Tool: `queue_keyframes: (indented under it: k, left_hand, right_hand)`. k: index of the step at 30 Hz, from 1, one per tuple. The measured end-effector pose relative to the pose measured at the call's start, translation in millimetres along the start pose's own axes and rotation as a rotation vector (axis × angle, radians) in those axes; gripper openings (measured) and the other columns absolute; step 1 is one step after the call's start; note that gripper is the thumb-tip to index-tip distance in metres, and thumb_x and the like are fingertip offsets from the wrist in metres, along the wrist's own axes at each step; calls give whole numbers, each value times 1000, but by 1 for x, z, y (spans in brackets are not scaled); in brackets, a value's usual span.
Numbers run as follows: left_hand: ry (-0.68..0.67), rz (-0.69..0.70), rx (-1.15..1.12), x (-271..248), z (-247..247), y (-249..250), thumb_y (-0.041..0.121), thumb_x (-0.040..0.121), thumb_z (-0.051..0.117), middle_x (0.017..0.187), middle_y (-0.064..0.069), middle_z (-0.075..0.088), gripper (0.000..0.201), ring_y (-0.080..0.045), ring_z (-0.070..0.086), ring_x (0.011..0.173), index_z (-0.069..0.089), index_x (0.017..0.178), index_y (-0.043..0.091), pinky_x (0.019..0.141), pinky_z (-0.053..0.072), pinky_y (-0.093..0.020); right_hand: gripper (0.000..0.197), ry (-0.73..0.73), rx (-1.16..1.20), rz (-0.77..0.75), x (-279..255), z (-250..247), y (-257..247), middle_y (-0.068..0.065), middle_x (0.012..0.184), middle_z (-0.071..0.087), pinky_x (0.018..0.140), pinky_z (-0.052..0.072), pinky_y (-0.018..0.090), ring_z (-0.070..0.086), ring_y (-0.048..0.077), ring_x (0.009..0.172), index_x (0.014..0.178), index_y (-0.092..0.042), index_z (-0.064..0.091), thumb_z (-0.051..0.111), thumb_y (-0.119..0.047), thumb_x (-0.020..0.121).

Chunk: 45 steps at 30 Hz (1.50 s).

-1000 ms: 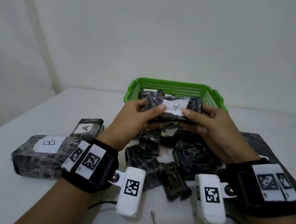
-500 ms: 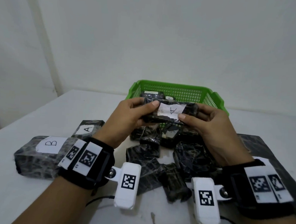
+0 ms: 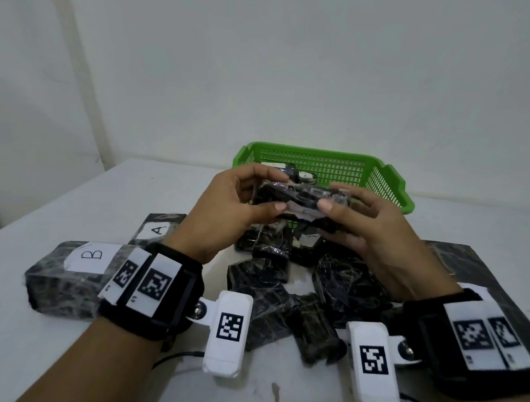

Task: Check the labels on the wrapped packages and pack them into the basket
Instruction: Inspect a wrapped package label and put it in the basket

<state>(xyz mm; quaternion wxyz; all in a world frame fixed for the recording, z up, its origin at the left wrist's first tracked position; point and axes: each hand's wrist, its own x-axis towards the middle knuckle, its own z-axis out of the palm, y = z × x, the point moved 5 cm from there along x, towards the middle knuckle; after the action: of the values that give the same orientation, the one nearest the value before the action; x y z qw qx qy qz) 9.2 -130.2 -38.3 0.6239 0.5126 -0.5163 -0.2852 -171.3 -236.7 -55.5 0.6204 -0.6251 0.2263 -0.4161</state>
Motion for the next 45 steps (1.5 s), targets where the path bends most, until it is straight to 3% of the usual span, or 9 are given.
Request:
queue_keyframes:
  k: [4, 10, 16, 22, 30, 35, 38, 41, 45]
  left_hand:
    - [-43, 41, 36, -2, 4, 5, -8, 83, 73, 111, -1, 73, 33, -12, 69, 107, 67, 111, 8, 89, 55, -25]
    - [-1, -105, -174, 0, 8, -2, 19, 83, 77, 118, -11, 70, 42, -19, 71, 105, 66, 122, 9, 88, 58, -36]
    - [76, -118, -124, 3, 0, -8, -3, 87, 69, 111, -25, 72, 29, -28, 72, 94, 71, 115, 6, 91, 58, -42]
    - [35, -177, -175, 3, 5, -11, 2, 87, 71, 111, -18, 74, 29, -25, 73, 99, 68, 115, -3, 87, 59, -36]
    - [31, -105, -37, 0, 7, -6, -5, 82, 74, 105, -7, 78, 41, -18, 74, 92, 68, 118, 13, 83, 57, -31]
    - [59, 8, -6, -2, 3, 2, -15, 79, 72, 111, -4, 76, 52, -16, 74, 101, 63, 123, 10, 83, 58, -24]
    - [39, 52, 3, -1, 2, 3, -16, 77, 73, 114, -4, 74, 54, -17, 71, 106, 60, 123, 9, 86, 58, -26]
    - [-64, 4, -26, -1, 9, 1, -1, 73, 81, 123, -8, 70, 58, -25, 69, 111, 59, 125, 13, 88, 57, -34]
    - [-83, -119, -97, -1, 14, -5, 28, 77, 77, 119, -14, 72, 50, -32, 70, 109, 66, 124, 15, 98, 53, -47]
  right_hand:
    - [52, -2, 62, 75, -1, 0, 5, 22, 118, 75, 86, 65, 42, 73, 39, 110, 119, 2, 69, 77, -25, 76]
    - [44, 53, 22, -45, 1, -7, 3, 12, 103, 81, 77, 66, 37, 78, 29, 98, 110, -10, 75, 83, -14, 66]
    - [54, -28, -45, -57, -1, -1, 2, 10, 110, 80, 97, 59, 42, 77, 28, 107, 118, -12, 75, 85, -19, 65]
    - [56, 7, -43, -82, 0, -6, -2, 8, 111, 80, 88, 62, 35, 77, 26, 106, 117, -17, 76, 85, -14, 63]
    - [49, 30, -153, -116, -3, -4, -4, 5, 110, 81, 90, 63, 37, 78, 22, 104, 120, -16, 76, 89, -10, 72]
    - [80, -13, -91, 15, 1, -3, 6, 8, 126, 74, 96, 61, 43, 76, 25, 109, 132, -12, 65, 91, -31, 59]
    - [62, -46, 51, 124, -1, 0, 7, 15, 125, 74, 96, 61, 44, 76, 36, 107, 131, -1, 63, 82, -28, 78]
    - [40, -15, 116, 102, -1, -2, 5, 20, 120, 76, 89, 64, 34, 75, 36, 108, 124, 7, 67, 74, -12, 89]
    - [60, 15, 111, 24, 2, -8, 2, 20, 119, 76, 88, 64, 32, 75, 30, 110, 123, 6, 68, 83, -15, 68]
